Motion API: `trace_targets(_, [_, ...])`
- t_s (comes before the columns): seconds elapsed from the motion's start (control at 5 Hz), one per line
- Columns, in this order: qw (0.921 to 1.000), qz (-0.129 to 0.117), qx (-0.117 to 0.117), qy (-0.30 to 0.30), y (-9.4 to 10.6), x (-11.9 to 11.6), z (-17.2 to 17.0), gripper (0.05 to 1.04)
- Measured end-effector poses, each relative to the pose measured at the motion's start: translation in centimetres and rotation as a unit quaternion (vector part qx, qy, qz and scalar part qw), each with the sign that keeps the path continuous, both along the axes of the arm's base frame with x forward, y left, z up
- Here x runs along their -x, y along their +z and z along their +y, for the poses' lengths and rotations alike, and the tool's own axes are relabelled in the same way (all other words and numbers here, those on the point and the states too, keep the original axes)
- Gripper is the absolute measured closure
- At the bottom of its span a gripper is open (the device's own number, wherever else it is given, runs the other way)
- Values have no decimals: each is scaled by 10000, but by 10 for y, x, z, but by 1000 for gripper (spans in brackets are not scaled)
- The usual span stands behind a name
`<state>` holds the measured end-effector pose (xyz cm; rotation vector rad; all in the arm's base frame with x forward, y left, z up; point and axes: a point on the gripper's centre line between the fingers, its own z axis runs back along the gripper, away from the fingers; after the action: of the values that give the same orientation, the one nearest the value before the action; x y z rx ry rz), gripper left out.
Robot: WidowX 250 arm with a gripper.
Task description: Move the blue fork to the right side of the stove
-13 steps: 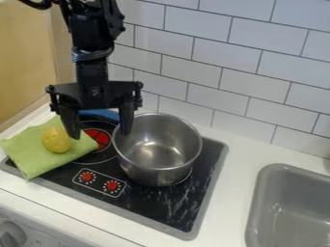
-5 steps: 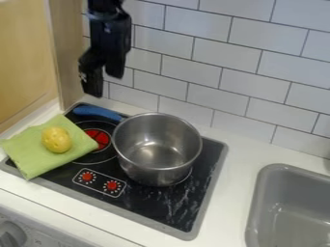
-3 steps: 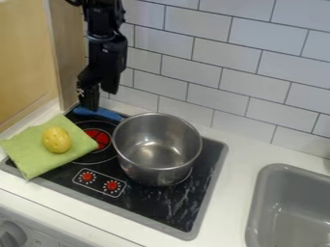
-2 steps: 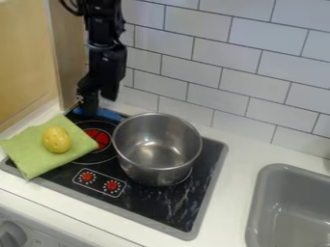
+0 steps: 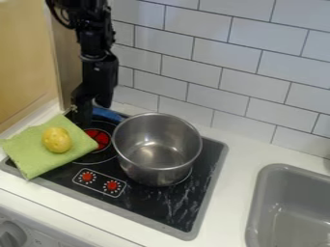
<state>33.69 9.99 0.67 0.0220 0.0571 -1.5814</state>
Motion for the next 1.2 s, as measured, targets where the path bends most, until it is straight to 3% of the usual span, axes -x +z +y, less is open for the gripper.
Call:
trace_targets(0.4, [9999, -66, -24, -133, -3, 0, 0, 672])
trace_targets(1.2, [9998, -11, 79, -164, -2, 8, -5, 711])
